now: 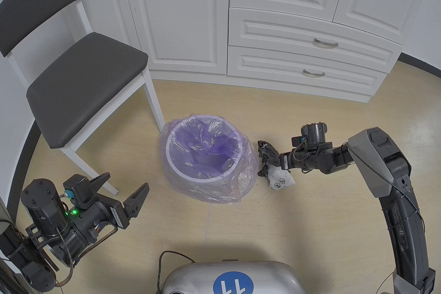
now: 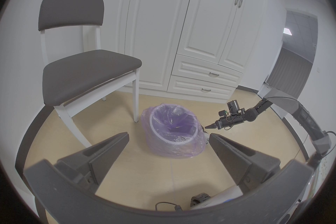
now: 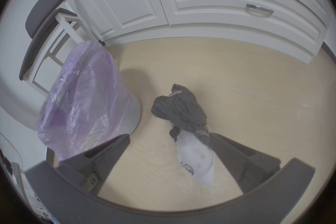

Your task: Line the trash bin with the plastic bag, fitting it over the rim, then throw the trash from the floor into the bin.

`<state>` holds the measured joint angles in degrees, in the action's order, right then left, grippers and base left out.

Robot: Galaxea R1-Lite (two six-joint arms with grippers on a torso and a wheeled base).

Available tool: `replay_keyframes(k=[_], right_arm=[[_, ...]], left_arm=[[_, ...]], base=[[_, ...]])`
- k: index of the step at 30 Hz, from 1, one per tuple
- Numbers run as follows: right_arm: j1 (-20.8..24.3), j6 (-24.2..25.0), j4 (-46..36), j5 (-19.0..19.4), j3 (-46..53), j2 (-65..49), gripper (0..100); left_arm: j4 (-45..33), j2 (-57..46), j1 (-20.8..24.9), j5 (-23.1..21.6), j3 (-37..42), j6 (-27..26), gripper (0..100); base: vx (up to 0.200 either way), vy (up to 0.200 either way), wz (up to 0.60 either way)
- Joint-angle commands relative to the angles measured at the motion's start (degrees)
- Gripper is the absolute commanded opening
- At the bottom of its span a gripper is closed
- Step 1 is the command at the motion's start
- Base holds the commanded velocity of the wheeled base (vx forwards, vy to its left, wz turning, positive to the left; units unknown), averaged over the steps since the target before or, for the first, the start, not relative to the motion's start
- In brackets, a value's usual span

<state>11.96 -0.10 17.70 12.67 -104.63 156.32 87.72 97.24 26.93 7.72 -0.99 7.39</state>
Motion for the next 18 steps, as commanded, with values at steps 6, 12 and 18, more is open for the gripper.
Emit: replay_keyframes(k=[6, 12, 18], right_arm=[[-0.4, -2.3, -2.0, -0.3, -10.0, 12.3, 100], [-0.3, -3.8, 2.3, 2.7, -10.0, 14.8, 100], [-0.3, -4.5, 4.9, 2.6, -10.0, 15.2, 100]], left_arm=[[0.0, -0.1, 0.0, 1.5, 1.0, 0.4, 100], [0.0, 0.2, 0.0, 1.6, 1.0, 0.3, 100], [0.1, -0.7, 0.0, 1.8, 1.0, 0.2, 100]], base=[[0.0, 0.0, 0.0], [0.0, 0.0, 0.0], [0.0, 0.0, 0.0]])
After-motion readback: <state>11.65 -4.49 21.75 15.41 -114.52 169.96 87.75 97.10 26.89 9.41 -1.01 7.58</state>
